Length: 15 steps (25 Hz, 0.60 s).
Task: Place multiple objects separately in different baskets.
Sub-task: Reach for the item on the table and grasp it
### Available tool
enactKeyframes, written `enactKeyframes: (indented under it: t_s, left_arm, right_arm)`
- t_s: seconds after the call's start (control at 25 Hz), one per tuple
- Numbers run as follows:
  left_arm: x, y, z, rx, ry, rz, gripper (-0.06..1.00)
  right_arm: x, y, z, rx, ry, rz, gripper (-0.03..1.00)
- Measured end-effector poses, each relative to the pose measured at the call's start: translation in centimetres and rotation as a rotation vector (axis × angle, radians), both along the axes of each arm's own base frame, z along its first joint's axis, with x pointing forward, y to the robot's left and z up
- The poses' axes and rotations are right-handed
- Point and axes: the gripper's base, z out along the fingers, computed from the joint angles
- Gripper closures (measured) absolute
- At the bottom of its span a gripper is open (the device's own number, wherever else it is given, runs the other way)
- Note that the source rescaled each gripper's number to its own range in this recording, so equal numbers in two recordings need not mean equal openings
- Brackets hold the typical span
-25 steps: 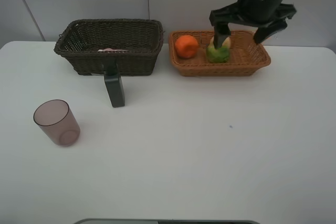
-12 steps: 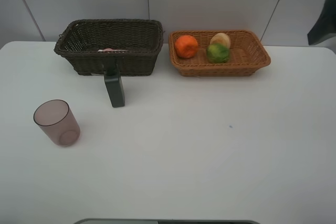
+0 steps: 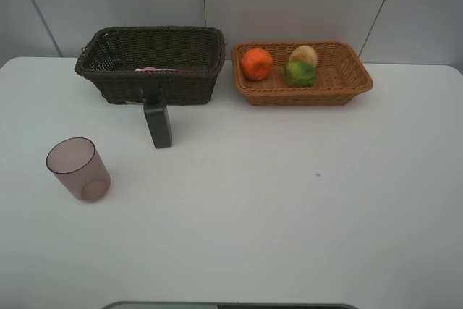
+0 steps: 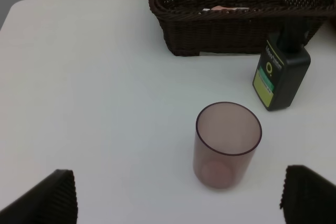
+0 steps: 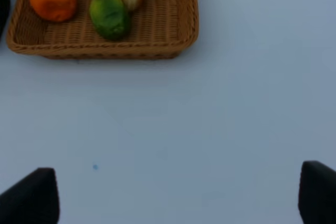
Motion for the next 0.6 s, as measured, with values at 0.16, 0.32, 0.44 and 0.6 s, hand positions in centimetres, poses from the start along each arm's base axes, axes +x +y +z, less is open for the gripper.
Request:
enactKeyframes:
  t_s: [0.16, 0.32, 0.44, 0.6]
  left_arm:
    - [0.0, 0.0, 0.0, 0.000, 0.000, 0.000, -0.05]
    - [0.0, 0.0, 0.0, 0.000, 0.000, 0.000, -0.05]
    - [0.0, 0.0, 0.0, 0.000, 0.000, 0.000, -0.05]
    - [0.0, 0.0, 0.0, 0.000, 0.000, 0.000, -0.05]
  right_arm:
    - [-2.6, -0.4, -1.5, 0.008, -0.076, 0.003, 0.05]
    - [-4.3, -0.5, -3.3, 0.033, -0.118, 0.000, 0.05]
    - [-5.1, -0.7, -4.5, 0.034, -0.119, -0.005, 0.05]
    - [-5.3, -0.7, -6.0, 0.037, -0.117, -0.007, 0.05]
